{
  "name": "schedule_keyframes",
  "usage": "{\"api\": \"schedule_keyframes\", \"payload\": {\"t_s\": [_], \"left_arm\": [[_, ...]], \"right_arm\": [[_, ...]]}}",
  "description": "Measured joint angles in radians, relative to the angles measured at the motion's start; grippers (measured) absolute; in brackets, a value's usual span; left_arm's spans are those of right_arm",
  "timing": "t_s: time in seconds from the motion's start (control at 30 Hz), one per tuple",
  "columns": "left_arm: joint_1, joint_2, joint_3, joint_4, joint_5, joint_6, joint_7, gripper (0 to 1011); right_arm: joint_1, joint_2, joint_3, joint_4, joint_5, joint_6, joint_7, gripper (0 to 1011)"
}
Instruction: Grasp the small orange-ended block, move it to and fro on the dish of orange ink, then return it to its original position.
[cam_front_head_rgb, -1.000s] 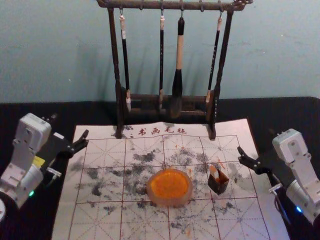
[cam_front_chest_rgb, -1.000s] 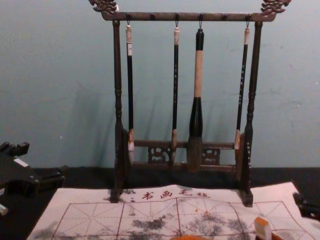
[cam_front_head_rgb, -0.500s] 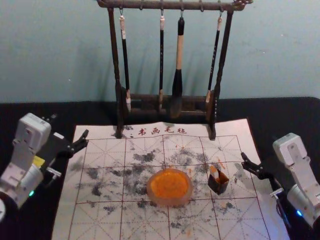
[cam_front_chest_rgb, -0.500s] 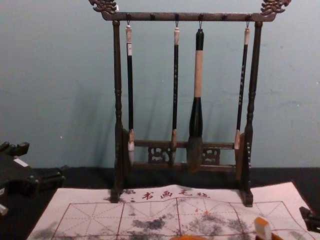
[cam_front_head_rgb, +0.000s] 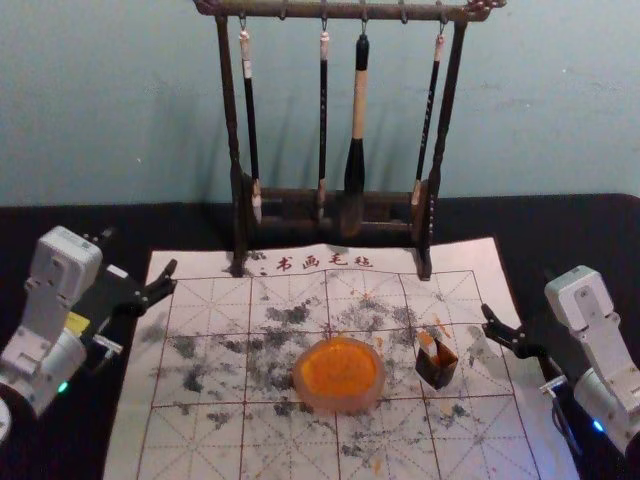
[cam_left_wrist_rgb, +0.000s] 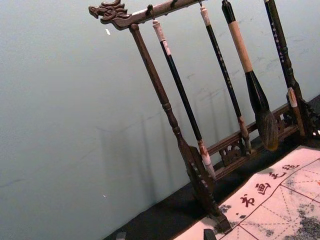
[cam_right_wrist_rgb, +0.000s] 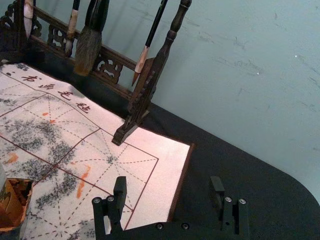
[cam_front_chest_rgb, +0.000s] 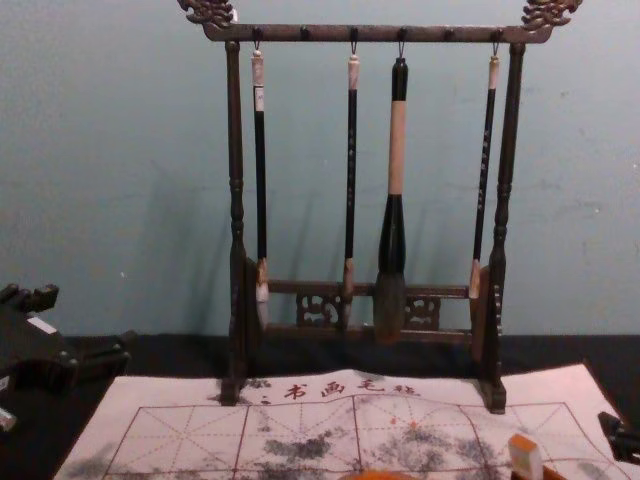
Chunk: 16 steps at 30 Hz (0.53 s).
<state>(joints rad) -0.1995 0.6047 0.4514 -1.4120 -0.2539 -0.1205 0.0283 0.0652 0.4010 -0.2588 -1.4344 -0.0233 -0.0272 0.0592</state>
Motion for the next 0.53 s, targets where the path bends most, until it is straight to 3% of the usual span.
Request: {"api": "schedule_keyframes", "payload": {"t_s": [0.53], "left_arm": [[0.000,0.000,0.000,0.000,0.000,0.000,0.000,1001]], "right_arm": [[0.000,0.001,-0.001,-0.001,0.000,-0.001,0.000,1002]]}}
